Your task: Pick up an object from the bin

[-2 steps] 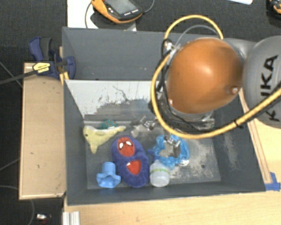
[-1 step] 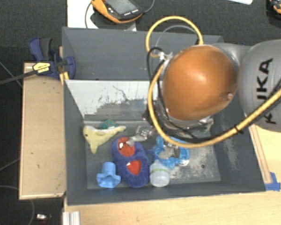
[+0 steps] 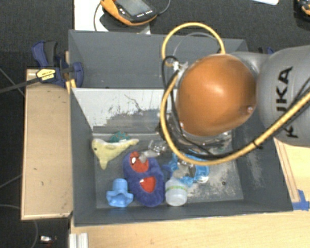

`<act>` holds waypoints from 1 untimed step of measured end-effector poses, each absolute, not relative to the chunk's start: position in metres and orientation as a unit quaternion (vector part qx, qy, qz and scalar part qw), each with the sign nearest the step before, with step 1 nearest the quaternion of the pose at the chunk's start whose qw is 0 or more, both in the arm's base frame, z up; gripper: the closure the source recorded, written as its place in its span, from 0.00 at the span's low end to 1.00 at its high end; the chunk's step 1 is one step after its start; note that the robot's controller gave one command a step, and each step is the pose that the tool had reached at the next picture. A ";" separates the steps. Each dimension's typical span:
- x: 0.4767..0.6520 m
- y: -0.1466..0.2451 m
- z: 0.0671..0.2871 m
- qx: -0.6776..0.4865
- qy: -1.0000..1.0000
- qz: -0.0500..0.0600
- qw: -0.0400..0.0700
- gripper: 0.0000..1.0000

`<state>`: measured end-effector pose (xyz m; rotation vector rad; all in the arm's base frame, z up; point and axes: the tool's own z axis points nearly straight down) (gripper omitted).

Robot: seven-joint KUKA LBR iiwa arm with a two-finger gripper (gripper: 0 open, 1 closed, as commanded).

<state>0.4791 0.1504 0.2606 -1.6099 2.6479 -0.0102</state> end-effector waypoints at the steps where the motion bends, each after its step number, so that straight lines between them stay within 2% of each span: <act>1: 0.485 0.136 0.242 -0.532 0.847 -0.004 0.022 0.00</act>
Offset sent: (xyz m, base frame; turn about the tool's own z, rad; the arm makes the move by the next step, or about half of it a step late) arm 0.0057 0.0049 -0.0346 0.0070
